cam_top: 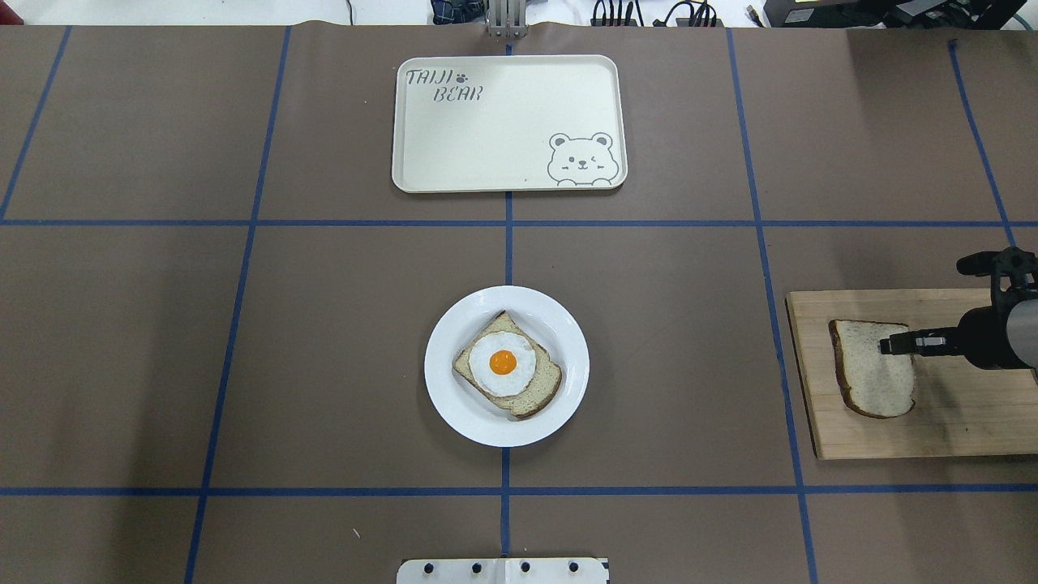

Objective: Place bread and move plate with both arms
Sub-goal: 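Move the right gripper down to the bread slice on the wooden board and grasp it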

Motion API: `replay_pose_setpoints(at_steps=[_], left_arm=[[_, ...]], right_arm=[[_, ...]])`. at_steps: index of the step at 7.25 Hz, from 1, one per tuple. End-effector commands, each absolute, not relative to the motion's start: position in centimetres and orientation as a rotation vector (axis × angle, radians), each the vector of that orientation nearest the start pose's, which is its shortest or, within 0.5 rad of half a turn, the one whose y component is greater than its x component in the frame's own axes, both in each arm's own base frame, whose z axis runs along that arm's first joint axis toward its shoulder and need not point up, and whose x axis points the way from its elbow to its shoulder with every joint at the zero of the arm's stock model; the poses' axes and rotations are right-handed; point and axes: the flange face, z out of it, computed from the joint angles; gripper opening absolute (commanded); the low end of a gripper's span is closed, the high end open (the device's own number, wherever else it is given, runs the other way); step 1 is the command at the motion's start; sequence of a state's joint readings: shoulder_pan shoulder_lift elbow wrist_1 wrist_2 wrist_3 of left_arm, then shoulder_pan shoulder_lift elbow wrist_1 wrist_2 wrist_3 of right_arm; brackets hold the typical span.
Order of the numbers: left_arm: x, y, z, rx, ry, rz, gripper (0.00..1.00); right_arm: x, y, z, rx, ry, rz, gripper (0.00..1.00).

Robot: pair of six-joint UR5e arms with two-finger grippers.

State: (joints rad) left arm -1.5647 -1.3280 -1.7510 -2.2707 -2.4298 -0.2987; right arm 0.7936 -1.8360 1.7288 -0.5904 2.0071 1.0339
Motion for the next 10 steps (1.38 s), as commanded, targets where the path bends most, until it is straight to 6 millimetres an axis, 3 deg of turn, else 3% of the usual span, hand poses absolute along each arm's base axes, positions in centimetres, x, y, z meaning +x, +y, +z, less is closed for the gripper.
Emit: replay_pose_setpoints(at_steps=[1,2,3,4,5,8,10], left_arm=[[-5.5,-40.8,59.3,0.463,0.907,0.005,0.99],[-5.5,-40.8,59.3,0.463,0.907,0.007,1.0],[-5.5,-40.8,59.3,0.463,0.907,0.005,0.99],[-5.5,-40.8,59.4,0.462,0.906,0.004,1.0],[-5.5,-40.8,59.3,0.464,0.906,0.006,0.99],[-5.5,-40.8,59.3,0.463,0.907,0.007,0.99],[-5.5,-40.8,59.3,0.463,0.907,0.005,0.99]], right_arm=[[-22.9,-35.9,59.3,0.209,-0.932,0.039,0.55],[-23.1,-35.9,59.2,0.211,-0.933,0.036,0.51],[-23.2,-35.8,59.2,0.209,-0.935,0.032,0.33],[-23.2,-35.9,59.0,0.214,-0.937,0.028,0.05],[-23.0,-35.8,58.7,0.218,-0.943,0.027,0.0],[-22.3,-35.8,57.5,0.217,-0.974,0.018,0.0],[-19.9,-36.8,56.6,0.198,-1.028,0.03,0.0]])
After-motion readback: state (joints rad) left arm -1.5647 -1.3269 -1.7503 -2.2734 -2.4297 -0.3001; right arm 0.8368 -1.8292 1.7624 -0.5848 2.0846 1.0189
